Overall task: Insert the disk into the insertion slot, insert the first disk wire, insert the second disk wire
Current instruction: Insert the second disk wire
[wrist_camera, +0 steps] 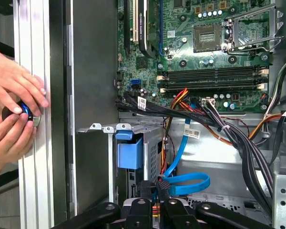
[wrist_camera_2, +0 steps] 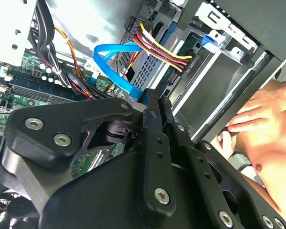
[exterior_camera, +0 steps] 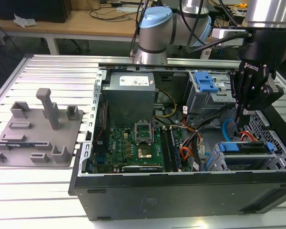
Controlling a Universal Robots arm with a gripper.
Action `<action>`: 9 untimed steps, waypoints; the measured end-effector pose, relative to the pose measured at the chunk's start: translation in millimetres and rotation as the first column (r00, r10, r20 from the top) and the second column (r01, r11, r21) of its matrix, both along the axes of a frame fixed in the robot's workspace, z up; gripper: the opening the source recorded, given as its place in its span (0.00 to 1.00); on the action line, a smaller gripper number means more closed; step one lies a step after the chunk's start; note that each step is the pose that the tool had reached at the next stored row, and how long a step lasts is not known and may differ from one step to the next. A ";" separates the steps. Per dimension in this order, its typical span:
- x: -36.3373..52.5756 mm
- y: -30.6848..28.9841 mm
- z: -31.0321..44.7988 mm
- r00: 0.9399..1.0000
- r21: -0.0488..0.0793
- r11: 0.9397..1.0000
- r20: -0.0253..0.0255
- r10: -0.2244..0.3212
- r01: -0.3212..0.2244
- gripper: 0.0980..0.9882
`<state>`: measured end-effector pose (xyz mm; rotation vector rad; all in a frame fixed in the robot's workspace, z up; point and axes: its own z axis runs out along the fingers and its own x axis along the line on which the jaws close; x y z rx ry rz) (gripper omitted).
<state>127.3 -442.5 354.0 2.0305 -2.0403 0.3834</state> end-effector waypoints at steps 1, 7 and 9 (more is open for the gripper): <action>0.9 -0.3 0.1 1.000 0.001 1.000 0.000 0.000 0.000 0.07; 11.9 -3.4 0.6 1.000 0.003 1.000 -0.003 0.000 0.000 0.07; 12.1 -7.4 0.5 1.000 0.011 1.000 -0.003 0.000 0.000 0.07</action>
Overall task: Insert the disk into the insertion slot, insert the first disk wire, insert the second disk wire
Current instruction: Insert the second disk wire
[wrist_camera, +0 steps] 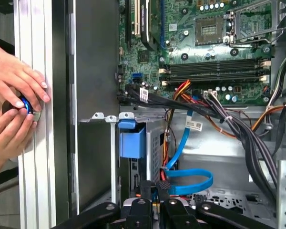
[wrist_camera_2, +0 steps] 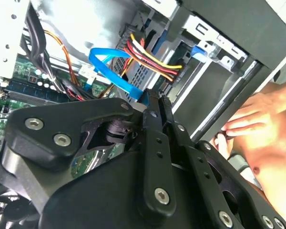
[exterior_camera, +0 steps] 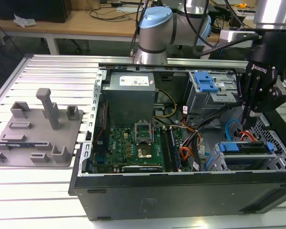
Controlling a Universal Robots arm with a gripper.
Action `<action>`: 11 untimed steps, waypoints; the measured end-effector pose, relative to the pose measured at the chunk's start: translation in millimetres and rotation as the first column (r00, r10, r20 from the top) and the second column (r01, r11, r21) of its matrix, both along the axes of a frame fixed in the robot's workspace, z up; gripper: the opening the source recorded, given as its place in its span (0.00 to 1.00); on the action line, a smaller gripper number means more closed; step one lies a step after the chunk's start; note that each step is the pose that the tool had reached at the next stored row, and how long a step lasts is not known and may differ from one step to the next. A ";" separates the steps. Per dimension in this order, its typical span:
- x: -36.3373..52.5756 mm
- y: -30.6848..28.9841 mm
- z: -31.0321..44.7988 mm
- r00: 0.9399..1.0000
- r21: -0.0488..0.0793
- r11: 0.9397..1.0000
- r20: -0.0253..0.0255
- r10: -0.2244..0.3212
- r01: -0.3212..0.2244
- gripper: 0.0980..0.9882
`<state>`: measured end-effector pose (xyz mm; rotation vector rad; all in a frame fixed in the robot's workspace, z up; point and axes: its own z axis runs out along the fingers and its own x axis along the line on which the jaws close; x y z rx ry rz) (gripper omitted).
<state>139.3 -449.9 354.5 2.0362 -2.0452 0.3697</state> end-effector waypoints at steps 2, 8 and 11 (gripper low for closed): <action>0.1 -6.0 0.1 1.000 0.014 1.000 0.000 0.000 0.000 0.07; 0.2 -17.8 0.1 1.000 0.084 0.996 0.003 0.000 0.000 0.07; 0.6 -23.7 0.3 1.000 0.118 0.993 0.003 0.000 0.000 0.07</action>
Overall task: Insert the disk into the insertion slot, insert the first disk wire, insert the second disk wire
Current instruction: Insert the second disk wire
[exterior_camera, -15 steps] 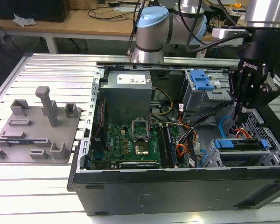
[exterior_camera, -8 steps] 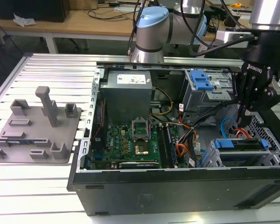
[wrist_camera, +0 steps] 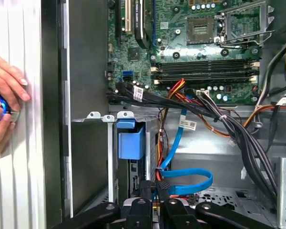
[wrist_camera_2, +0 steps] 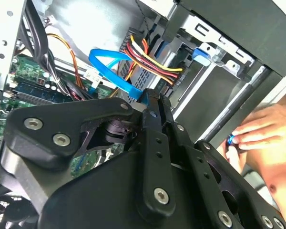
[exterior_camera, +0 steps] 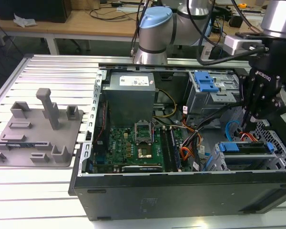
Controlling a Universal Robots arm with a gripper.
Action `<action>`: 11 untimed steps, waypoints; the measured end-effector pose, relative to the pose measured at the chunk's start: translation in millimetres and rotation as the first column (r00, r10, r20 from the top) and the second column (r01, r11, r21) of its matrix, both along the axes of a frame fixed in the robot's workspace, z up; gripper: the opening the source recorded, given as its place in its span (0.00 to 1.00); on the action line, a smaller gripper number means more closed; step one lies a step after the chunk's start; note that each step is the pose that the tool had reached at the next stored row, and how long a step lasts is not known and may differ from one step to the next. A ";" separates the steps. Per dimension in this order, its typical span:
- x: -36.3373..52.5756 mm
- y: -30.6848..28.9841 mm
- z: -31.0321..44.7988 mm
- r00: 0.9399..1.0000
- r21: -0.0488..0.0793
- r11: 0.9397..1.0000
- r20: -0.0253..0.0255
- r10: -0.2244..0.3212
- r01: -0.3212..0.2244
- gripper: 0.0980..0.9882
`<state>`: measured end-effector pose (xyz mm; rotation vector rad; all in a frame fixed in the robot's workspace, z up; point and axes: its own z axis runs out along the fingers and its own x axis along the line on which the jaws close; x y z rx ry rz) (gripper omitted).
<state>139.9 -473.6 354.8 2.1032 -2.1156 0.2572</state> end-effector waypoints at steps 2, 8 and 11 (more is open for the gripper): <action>0.8 -3.6 0.3 1.000 0.019 1.000 0.000 0.000 0.000 0.07; 2.8 -23.5 0.5 1.000 0.105 0.994 0.000 0.000 0.000 0.07; 3.6 -32.1 0.6 1.000 0.125 0.992 -0.002 0.000 0.000 0.07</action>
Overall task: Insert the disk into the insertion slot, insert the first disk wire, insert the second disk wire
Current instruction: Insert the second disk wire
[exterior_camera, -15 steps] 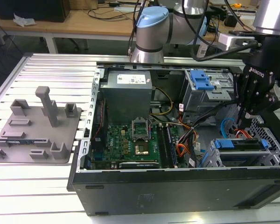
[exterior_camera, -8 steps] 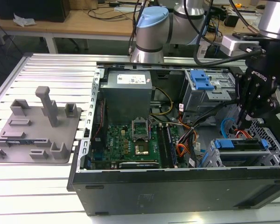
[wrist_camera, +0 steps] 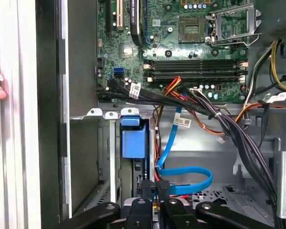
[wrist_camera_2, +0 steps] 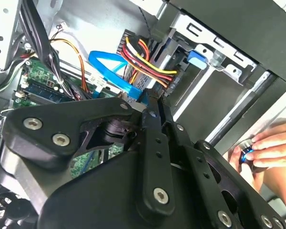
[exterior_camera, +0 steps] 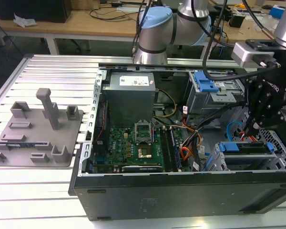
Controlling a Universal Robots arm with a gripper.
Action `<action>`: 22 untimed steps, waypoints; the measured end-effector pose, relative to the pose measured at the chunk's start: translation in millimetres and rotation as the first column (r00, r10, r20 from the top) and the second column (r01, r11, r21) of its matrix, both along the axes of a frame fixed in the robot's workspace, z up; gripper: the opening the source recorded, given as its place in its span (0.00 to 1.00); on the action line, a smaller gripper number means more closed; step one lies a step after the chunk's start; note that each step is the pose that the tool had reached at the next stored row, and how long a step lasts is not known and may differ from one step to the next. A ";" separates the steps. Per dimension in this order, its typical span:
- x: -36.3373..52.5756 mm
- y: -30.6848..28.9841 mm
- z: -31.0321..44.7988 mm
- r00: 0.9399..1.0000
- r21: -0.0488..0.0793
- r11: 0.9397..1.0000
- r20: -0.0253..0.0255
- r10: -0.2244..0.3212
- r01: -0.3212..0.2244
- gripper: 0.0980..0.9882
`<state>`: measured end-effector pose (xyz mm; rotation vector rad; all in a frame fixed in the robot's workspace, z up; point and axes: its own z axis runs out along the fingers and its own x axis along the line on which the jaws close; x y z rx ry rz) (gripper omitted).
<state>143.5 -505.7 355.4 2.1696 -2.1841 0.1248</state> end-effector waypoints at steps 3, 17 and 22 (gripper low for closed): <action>3.9 -4.2 0.0 1.000 0.027 1.000 -0.007 0.000 0.000 0.07; 5.1 -12.5 -0.3 1.000 0.128 0.992 -0.031 0.002 0.002 0.07; 6.9 -13.7 -0.4 0.998 0.130 0.991 -0.058 0.003 0.005 0.07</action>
